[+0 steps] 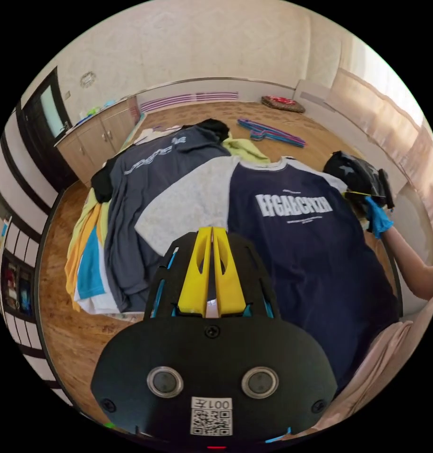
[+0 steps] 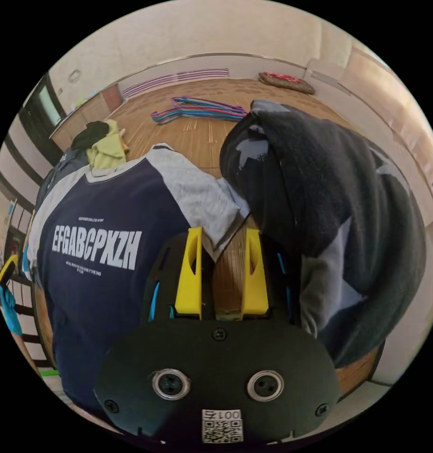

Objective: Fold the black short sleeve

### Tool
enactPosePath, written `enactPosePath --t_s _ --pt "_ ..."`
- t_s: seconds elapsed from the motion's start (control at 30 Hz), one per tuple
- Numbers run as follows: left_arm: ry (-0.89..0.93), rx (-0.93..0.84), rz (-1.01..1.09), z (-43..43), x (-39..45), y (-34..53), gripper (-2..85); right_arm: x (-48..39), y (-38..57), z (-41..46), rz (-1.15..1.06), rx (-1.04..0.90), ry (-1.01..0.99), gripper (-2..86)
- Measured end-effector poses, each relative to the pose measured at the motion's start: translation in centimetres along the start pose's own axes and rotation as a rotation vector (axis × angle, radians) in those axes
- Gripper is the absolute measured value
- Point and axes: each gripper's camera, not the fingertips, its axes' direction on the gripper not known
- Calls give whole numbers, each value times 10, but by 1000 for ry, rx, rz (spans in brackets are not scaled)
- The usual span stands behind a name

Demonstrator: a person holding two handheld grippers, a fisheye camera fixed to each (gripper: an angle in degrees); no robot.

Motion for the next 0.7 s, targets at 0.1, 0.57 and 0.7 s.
enactPosePath --t_s 0.1,0.57,0.7 --pt "97 18 68 13 29 -22 -13 11 -8 12 58 -24 -86 103" --pt "332 -98 315 121 178 -109 -13 -14 2 -31 -427 212 -115 13" --pt "351 -103 330 137 209 -127 -12 -20 9 -51 -595 258 -361 11"
